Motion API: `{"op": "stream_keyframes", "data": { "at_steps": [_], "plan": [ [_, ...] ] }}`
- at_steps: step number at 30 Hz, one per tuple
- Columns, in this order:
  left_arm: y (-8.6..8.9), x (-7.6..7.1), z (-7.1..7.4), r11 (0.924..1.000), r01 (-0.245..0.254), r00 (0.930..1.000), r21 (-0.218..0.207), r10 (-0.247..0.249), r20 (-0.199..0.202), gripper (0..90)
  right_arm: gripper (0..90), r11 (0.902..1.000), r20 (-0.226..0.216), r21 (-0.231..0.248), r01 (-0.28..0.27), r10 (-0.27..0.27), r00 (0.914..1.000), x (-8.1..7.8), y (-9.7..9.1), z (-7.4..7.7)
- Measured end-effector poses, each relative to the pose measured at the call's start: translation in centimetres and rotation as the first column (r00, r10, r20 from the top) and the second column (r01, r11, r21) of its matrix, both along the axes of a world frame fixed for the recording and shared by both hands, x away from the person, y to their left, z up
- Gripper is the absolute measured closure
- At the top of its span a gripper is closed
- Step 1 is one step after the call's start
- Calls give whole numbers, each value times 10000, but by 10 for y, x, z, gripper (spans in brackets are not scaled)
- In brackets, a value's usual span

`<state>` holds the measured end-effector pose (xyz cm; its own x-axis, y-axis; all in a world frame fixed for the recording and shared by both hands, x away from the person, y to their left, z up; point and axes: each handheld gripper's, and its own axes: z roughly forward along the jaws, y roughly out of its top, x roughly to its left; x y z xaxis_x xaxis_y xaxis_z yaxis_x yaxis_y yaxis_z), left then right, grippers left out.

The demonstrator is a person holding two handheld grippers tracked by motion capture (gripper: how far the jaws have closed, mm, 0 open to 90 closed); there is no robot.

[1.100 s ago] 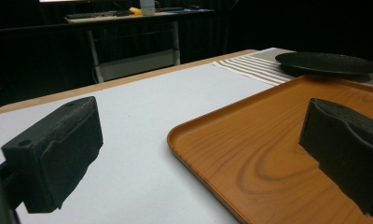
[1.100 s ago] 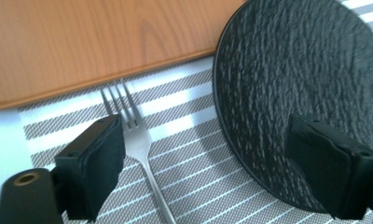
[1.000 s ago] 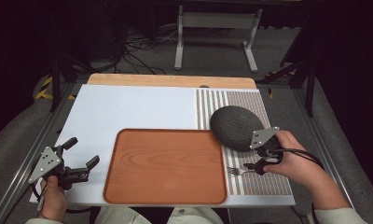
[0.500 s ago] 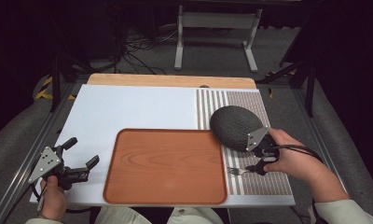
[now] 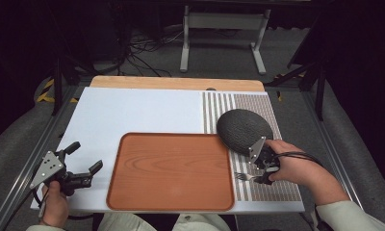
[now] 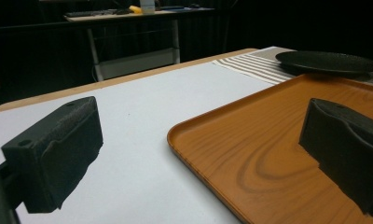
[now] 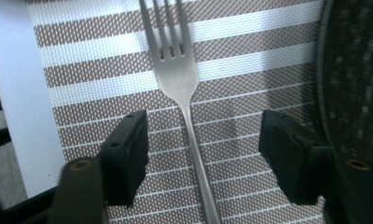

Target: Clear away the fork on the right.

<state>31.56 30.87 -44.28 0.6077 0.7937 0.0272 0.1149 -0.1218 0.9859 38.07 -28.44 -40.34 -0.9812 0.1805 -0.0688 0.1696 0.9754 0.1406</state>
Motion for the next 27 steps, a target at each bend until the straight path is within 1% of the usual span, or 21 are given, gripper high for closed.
{"op": "stream_keyframes", "data": {
  "at_steps": [2, 3, 4, 5, 6, 9, 12, 15, 17, 20, 21, 22, 24, 27],
  "plan": [
    [0, 0, 0, 10000, -10, 10000, -5, 10, -3, 0, 427, 9997, -80, -237, -76, 75, 9999, 0, 1, -2],
    [0, 0, 0, 10000, -14, 10000, -3, 14, -1, 0, 460, 9987, -157, -441, -249, 243, 9996, 1, 1, -2],
    [0, 0, 0, 10000, -16, 10000, -2, 16, 6, 0, 484, 9979, -229, -580, -301, 288, 9993, 1, 2, -2],
    [0, 0, 0, 10000, -10, 10000, 6, 10, 2, 0, 519, 9958, -316, -835, -378, 353, 9989, 2, 2, -3],
    [0, 0, 0, 10000, -10, 10000, 6, 10, 2, 0, 519, 9958, -316, -835, -378, 353, 9989, 2, 2, -3],
    [0, 0, 0, 10000, 8, 10000, -24, -8, 11, 0, 565, 9893, -446, -1258, -742, 691, 9966, 3, 3, -4],
    [0, 0, 0, 10000, 1, 10000, -1, -1, 6, 0, 619, 9855, -610, -1410, -942, 863, 9944, 5, 3, -7],
    [0, 0, 0, 10000, 13, 10000, 9, -13, 4, 0, 699, 9793, -750, -1635, -1195, 1084, 9913, 6, 4, -10],
    [0, 0, 0, 10000, 11, 10000, -3, -11, 12, 0, 752, 9732, -773, -1832, -1388, 1265, 9890, 6, 5, -10],
    [0, 0, 0, 10000, 27, 10000, 13, -27, 7, 0, 804, 9703, -920, -1926, -1465, 1308, 9871, 7, 6, -10],
    [0, 0, 0, 10000, 31, 10000, 35, -31, 13, 0, 836, 9706, -900, -1912, -1464, 1312, 9873, 6, 6, -10],
    [0, 0, 0, 10000, 31, 10000, 35, -31, 13, 0, 838, 9689, -885, -1927, -1550, 1401, 9862, 6, 7, -11],
    [0, 0, 0, 10000, 41, 10000, 40, -41, 12, 0, 839, 9691, -900, -1931, -1533, 1381, 9863, 6, 7, -11],
    [0, 0, 0, 10000, 37, 10000, 15, -37, 13, 0, 845, 9666, -952, -2017, -1579, 1411, 9854, 6, 9, -11]
  ]
}}
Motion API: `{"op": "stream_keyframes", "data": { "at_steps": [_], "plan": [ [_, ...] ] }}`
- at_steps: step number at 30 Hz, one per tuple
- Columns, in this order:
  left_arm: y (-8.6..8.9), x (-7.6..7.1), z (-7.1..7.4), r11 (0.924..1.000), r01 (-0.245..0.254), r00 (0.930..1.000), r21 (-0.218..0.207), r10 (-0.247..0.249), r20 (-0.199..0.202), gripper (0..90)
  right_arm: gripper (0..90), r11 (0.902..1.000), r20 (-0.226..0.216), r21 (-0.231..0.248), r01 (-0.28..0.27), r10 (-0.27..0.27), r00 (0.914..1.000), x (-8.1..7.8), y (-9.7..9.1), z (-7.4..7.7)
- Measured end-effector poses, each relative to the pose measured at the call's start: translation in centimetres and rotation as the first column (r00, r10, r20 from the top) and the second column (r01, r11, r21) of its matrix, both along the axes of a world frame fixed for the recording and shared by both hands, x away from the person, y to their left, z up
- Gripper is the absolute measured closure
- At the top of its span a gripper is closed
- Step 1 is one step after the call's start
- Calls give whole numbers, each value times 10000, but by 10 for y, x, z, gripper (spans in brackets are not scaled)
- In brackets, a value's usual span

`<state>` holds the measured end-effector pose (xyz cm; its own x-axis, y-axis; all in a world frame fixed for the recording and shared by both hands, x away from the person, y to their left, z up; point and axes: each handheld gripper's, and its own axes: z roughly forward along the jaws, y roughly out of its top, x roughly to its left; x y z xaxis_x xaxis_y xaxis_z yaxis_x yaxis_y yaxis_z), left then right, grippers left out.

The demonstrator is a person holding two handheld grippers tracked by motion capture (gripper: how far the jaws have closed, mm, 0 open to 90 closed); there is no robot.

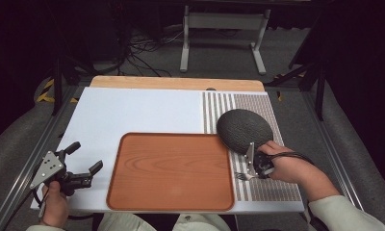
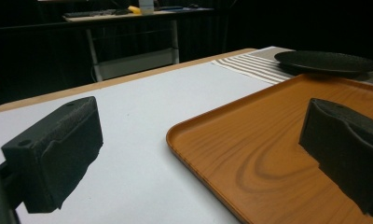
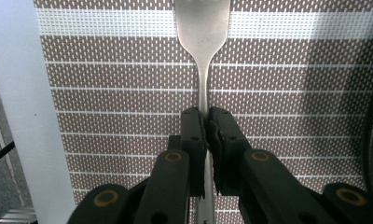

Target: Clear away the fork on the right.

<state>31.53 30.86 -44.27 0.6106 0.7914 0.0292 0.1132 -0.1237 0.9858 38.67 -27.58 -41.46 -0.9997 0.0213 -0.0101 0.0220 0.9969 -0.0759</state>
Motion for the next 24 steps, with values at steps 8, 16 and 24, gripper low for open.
{"op": "stream_keyframes", "data": {
  "at_steps": [8, 16, 24],
  "plan": [
    [0, 0, 0, 10000, -4, 10000, -1, 4, 13, 0, 848, 10000, -8, -27, -13, 13, 10000, 0, 0, 0],
    [0, 0, 0, 10000, -30, 10000, -21, 30, 2, 0, 852, 9999, 188, 43, 118, -119, 9998, -2, 1, 5],
    [0, 0, 0, 10000, -21, 10000, -23, 21, 43, 0, 852, 9974, 656, 649, 324, -366, 9972, -2, 0, 28]
  ]
}}
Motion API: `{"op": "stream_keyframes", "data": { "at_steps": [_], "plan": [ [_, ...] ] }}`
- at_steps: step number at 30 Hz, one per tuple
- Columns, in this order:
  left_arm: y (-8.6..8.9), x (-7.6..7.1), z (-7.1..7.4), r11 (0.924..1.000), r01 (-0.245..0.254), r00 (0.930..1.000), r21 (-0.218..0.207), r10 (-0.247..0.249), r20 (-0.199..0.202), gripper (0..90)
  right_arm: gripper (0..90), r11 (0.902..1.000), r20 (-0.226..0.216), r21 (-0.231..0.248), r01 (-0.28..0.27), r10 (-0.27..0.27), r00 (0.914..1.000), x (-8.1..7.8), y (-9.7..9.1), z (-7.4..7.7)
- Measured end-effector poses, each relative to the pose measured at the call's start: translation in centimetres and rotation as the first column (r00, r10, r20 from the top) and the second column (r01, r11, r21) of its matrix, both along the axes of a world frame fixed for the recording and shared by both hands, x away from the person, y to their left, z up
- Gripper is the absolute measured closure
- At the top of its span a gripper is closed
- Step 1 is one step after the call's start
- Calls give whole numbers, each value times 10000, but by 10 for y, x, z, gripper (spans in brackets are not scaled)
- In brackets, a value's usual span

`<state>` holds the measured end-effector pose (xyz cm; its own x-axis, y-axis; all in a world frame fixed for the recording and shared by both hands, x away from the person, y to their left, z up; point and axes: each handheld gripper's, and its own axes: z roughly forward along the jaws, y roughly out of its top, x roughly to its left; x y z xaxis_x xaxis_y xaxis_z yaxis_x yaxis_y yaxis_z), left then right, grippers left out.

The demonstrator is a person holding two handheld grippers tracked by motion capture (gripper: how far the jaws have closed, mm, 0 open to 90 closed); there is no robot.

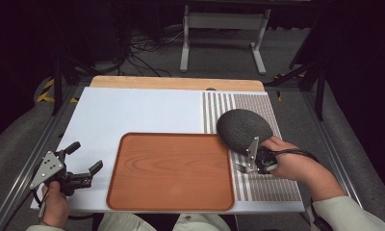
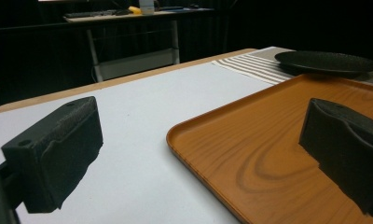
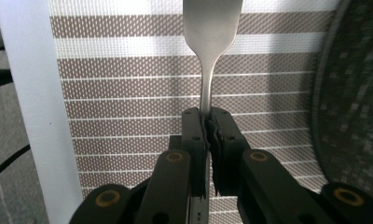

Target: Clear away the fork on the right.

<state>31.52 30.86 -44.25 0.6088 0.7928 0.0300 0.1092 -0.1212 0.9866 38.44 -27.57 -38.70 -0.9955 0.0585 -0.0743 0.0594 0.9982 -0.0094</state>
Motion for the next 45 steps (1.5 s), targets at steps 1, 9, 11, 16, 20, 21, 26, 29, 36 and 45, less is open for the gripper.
{"op": "stream_keyframes", "data": {
  "at_steps": [1, 9, 11, 16, 20, 21, 26, 29, 36, 45],
  "plan": [
    [0, 0, 0, 10000, 0, 10000, 0, 0, 0, 0, 852, 10000, 63, 53, 21, -22, 10000, 0, 0, 2],
    [1, 0, 0, 10000, -18, 10000, -14, 18, -17, 0, 852, 9971, 536, 742, 180, -220, 9983, 2, 0, 18],
    [1, 0, 0, 10000, -4, 10000, -3, 4, -30, 0, 852, 9945, 648, 1021, 253, -320, 9974, 2, 0, 23],
    [1, 0, 0, 10000, -34, 10000, -28, 34, -19, 0, 852, 9841, 872, 1735, 369, -527, 9948, 1, 2, 33],
    [1, 0, 0, 10000, -25, 10000, -19, 25, -36, 0, 852, 9758, 1010, 2133, 482, -711, 9923, 1, 3, 38],
    [1, 0, 0, 10000, -24, 10000, -17, 24, -35, 0, 852, 9728, 988, 2232, 622, -861, 9914, 1, 3, 39],
    [1, 0, 0, 10000, -49, 10000, -18, 49, -12, 0, 852, 9492, 892, 2880, 1269, -1586, 9833, 1, 5, 46],
    [1, 0, 0, 10000, -49, 10000, -16, 49, -11, 0, 852, 9361, 1113, 3283, 1264, -1713, 9789, 1, 7, 49],
    [1, -1, 0, 10000, -40, 10000, -7, 40, -11, 0, 852, 8983, 1173, 4109, 1553, -2210, 9682, -2, 13, 55],
    [1, 0, 0, 10000, -27, 10000, 3, 27, 0, 0, 852, 8472, 808, 4889, 2080, -2814, 9562, -4, 24, 61]
  ]
}}
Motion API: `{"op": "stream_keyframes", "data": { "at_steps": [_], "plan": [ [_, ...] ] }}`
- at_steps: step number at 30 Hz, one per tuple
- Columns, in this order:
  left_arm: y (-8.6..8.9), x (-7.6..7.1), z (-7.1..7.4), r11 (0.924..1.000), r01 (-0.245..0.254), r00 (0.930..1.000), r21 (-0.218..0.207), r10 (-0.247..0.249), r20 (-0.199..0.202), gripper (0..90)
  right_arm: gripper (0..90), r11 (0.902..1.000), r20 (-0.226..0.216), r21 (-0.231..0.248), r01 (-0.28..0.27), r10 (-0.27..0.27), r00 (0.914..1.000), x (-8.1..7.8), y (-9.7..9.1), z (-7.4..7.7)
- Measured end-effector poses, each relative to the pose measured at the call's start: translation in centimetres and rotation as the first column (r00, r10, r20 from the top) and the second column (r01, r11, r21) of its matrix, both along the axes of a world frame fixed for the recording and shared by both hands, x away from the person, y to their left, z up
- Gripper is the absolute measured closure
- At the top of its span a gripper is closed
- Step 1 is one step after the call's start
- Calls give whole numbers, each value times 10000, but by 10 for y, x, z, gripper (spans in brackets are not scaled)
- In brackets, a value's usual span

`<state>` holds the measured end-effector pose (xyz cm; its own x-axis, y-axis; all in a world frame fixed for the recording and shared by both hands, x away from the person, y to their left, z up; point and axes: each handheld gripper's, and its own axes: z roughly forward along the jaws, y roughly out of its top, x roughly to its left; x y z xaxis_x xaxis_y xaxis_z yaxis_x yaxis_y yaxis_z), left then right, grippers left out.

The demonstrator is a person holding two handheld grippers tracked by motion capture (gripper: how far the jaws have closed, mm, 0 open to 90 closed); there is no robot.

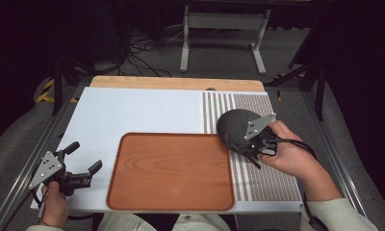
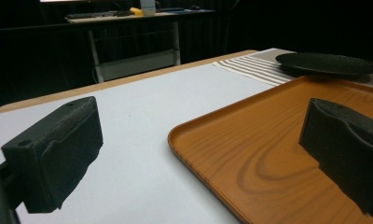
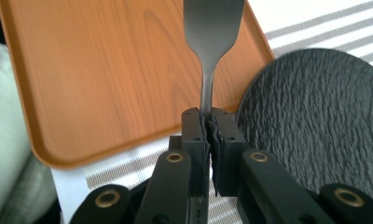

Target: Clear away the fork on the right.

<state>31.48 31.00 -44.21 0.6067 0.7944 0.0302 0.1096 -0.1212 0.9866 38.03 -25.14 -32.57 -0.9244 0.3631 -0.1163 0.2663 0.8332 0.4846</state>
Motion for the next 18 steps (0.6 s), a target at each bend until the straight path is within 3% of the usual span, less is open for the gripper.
{"op": "stream_keyframes", "data": {
  "at_steps": [12, 18],
  "plan": [
    [0, 0, 0, 10000, 3, 10000, -12, -3, 19, 0, 853, 9976, -228, 598, 351, -337, 9992, -2, 25, 0],
    [0, 0, 0, 10000, 11, 10000, -9, -11, 23, 0, 853, 9902, -636, 993, 980, -920, 9937, -1, 41, -1]
  ]
}}
